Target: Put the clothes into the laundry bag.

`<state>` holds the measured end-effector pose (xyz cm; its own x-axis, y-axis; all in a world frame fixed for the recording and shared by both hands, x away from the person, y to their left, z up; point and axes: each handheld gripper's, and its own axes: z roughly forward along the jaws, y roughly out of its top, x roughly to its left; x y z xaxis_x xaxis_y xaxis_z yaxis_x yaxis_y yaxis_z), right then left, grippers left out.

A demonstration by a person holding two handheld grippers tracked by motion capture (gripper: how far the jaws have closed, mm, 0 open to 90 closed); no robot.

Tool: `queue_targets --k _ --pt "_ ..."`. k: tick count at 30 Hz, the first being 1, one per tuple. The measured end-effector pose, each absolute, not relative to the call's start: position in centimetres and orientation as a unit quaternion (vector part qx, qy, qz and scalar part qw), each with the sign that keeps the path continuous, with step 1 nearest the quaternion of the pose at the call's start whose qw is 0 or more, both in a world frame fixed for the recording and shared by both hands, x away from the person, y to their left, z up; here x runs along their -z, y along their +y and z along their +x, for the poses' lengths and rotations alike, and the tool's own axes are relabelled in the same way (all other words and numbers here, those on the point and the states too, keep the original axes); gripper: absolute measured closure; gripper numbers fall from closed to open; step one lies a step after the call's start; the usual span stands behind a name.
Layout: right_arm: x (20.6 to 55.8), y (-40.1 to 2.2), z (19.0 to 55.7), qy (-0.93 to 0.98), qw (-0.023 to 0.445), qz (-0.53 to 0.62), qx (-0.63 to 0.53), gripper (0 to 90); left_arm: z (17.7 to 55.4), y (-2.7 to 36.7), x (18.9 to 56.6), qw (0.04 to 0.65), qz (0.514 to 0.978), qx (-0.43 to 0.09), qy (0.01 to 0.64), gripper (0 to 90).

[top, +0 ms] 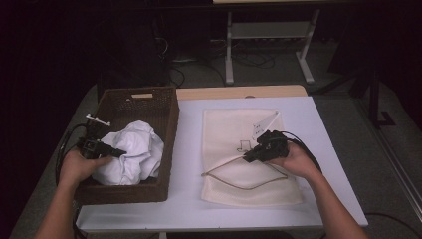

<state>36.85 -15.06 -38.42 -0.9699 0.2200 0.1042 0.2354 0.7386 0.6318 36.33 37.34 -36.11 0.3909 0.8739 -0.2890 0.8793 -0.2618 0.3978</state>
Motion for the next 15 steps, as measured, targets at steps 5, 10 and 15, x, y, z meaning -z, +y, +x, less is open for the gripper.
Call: queue_targets --k 5,10,15 --pt "38.3 -15.3 36.9 -0.93 0.008 -0.125 0.344 84.1 36.1 38.3 35.5 0.283 0.771 0.02 0.57 70.2" --pt "38.2 -15.7 37.0 -0.929 0.012 -0.127 0.347 84.4 35.7 39.2 34.9 0.307 0.758 0.027 0.575 70.6" --pt "38.0 -15.9 37.0 -0.927 0.013 -0.13 0.351 84.5 35.3 39.7 34.4 0.322 0.752 0.027 0.574 70.7"
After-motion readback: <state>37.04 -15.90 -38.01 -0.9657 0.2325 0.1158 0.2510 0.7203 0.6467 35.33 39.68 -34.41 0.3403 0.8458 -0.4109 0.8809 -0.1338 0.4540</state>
